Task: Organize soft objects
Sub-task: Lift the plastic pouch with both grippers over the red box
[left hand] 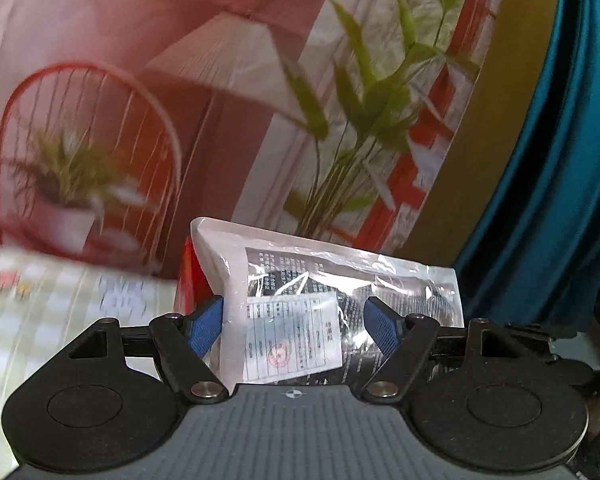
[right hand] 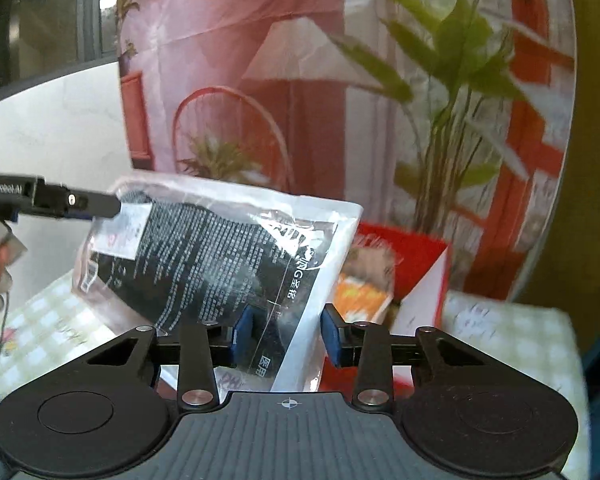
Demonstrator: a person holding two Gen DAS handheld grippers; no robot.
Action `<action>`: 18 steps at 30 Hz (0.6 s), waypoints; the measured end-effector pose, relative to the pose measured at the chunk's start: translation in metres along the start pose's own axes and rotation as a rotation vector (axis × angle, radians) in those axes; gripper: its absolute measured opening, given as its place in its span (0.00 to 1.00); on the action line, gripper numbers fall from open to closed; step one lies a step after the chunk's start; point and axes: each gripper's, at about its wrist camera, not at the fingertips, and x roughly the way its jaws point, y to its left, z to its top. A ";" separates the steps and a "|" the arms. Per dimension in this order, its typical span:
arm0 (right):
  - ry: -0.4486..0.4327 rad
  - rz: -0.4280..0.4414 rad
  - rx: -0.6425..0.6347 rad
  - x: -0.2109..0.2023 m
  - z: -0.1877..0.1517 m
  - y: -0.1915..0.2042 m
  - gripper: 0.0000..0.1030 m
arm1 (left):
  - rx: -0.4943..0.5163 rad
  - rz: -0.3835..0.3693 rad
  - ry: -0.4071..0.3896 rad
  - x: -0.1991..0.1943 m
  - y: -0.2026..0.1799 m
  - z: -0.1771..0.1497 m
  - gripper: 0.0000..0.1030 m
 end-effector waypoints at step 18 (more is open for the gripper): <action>0.117 -0.147 0.034 0.112 0.018 -0.062 0.25 | 0.165 0.107 0.131 0.110 0.012 0.010 0.73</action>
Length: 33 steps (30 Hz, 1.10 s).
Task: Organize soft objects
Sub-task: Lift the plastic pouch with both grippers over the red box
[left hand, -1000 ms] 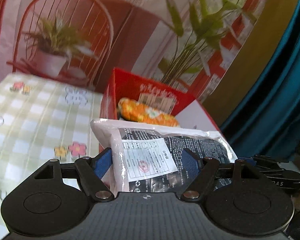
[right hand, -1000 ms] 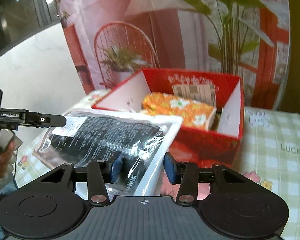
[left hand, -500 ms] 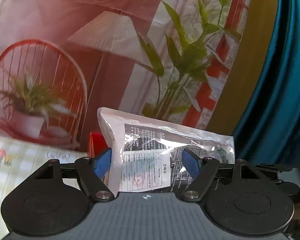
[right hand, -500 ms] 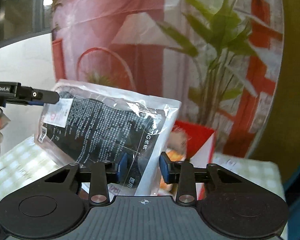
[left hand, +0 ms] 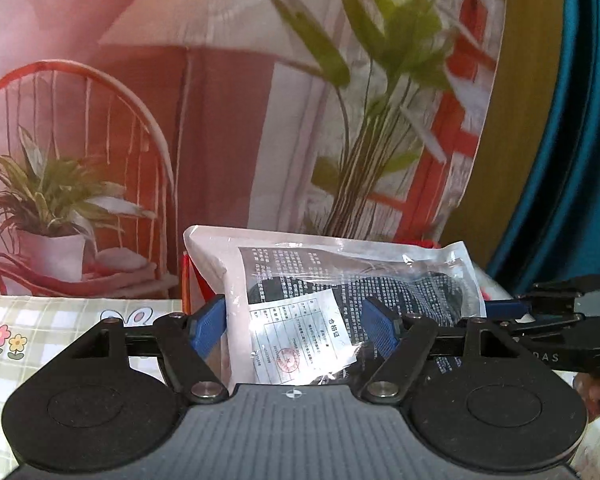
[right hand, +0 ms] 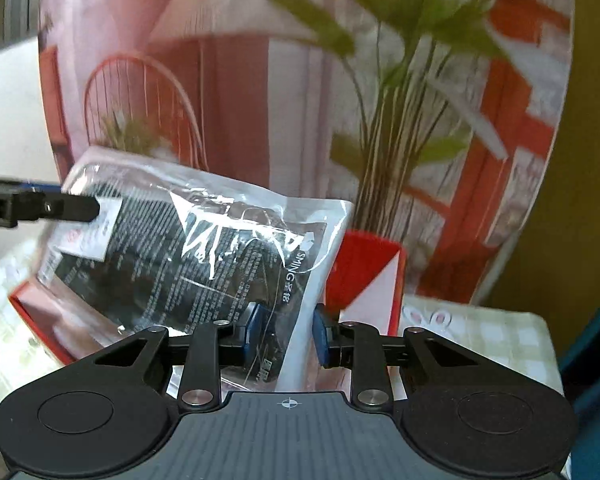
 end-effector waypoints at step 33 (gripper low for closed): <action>0.095 0.074 0.035 0.023 -0.003 0.017 0.12 | 0.083 -0.088 0.158 0.021 -0.012 -0.004 0.28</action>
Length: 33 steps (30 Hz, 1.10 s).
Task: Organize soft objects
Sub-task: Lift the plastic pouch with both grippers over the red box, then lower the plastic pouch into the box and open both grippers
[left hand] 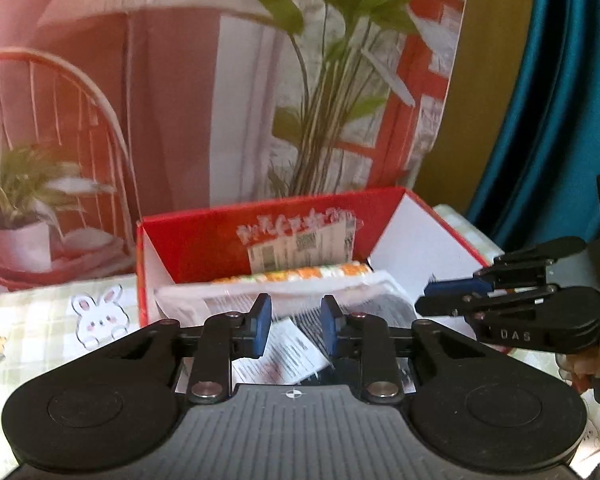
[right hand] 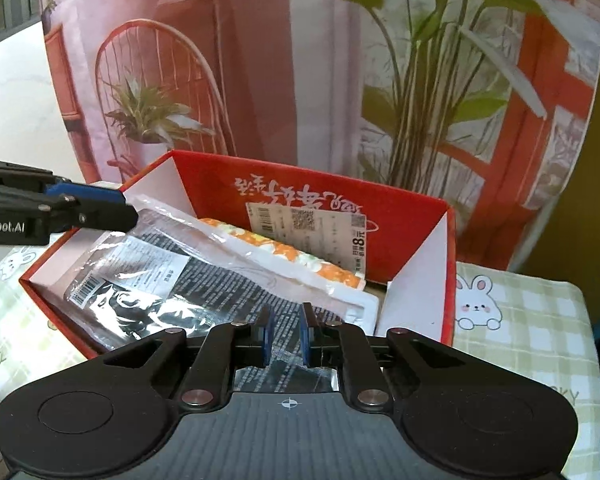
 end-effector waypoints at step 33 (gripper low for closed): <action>0.078 -0.024 0.076 0.013 -0.011 -0.013 0.15 | 0.070 0.023 0.225 0.051 -0.012 -0.011 0.46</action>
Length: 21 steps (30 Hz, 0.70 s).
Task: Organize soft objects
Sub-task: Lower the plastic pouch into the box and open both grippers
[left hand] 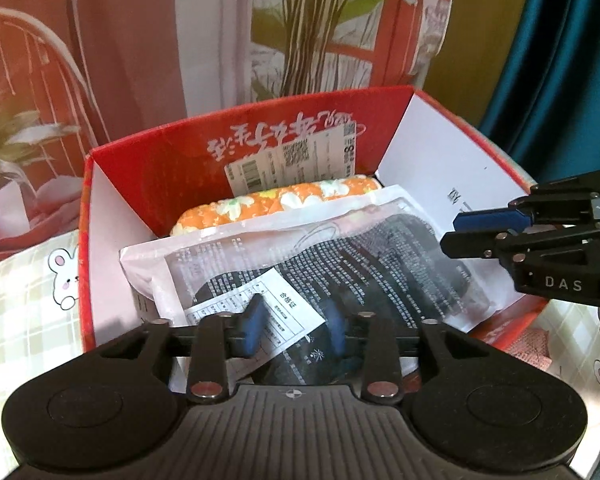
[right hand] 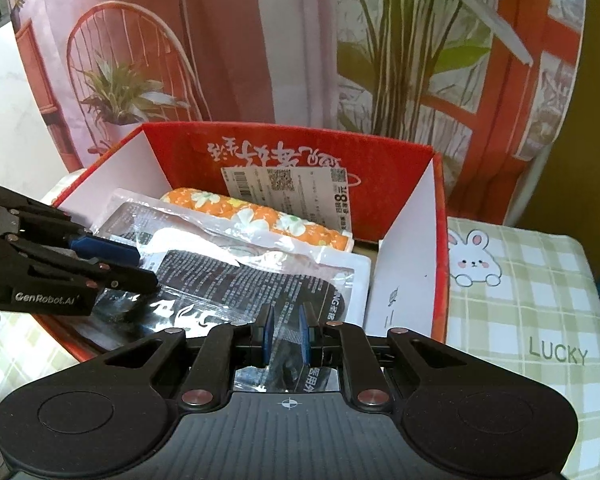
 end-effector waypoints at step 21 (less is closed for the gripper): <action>-0.133 -0.053 0.038 -0.050 -0.007 0.006 0.99 | -0.153 0.132 -0.267 -0.097 0.006 -0.025 1.00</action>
